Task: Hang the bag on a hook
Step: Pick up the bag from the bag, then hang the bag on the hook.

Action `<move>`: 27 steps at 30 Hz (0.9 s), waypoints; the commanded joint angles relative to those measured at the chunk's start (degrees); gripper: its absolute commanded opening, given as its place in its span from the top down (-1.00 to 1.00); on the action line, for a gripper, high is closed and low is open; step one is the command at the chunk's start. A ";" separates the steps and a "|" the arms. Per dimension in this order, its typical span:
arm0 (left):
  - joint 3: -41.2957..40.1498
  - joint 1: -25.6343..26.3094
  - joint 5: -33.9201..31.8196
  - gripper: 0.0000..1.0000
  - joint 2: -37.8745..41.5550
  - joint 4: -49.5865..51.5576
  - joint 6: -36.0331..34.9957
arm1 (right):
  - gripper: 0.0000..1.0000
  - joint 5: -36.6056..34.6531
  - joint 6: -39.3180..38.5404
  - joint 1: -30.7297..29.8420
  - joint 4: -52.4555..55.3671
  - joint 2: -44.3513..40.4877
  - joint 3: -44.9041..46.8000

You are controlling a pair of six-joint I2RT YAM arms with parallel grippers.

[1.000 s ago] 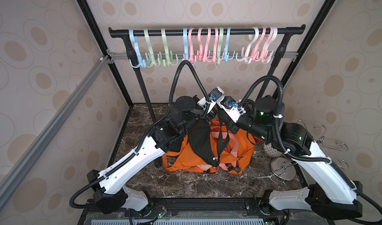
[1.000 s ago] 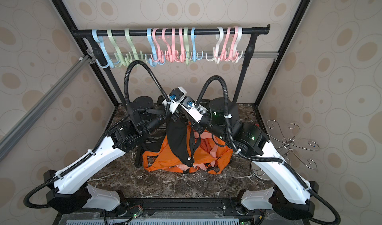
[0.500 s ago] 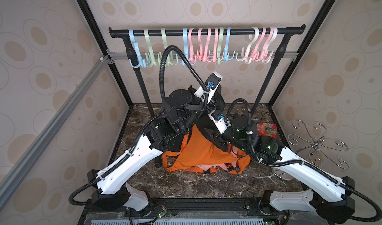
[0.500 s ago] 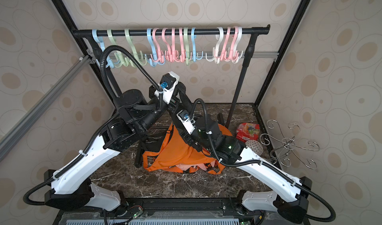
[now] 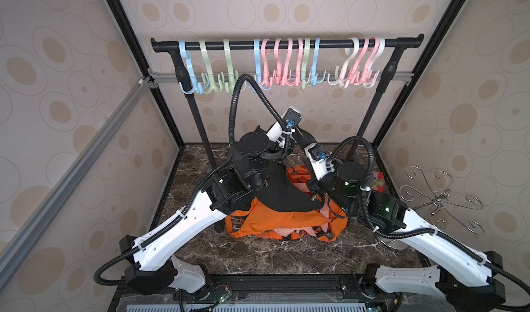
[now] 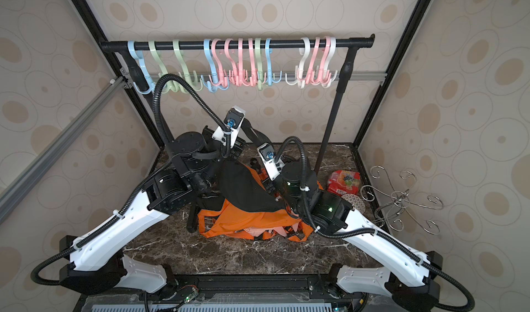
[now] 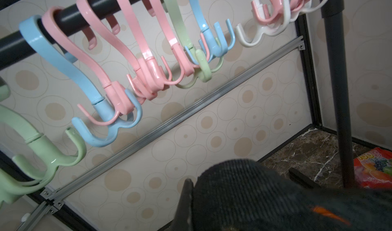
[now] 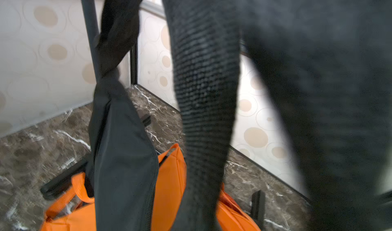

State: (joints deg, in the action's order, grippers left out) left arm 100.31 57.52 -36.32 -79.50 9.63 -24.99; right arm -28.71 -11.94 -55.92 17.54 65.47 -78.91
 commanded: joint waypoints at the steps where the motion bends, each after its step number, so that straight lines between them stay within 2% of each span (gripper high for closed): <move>1: -1.24 -0.65 -3.74 1.00 4.34 -1.53 -0.68 | 1.00 -1.38 -5.87 0.17 1.31 1.70 -6.18; 5: -3.77 -2.29 -2.80 1.00 6.84 1.41 2.40 | 1.00 3.73 -6.19 3.16 5.63 6.20 -16.58; 11: -0.73 -2.76 0.43 1.00 7.04 6.82 5.13 | 1.00 11.46 -5.00 6.85 9.46 15.73 -31.85; 23: 3.14 -4.92 2.54 1.00 8.75 7.65 5.90 | 1.00 20.23 -2.99 7.52 13.49 35.12 -60.25; 27: 7.71 -7.30 4.55 1.00 7.12 10.14 6.97 | 1.00 21.79 -2.13 7.57 12.20 38.84 -65.59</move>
State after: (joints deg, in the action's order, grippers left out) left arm 103.39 51.81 -33.85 -72.49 18.57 -19.22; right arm -9.61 -15.09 -48.56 29.87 103.46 -141.12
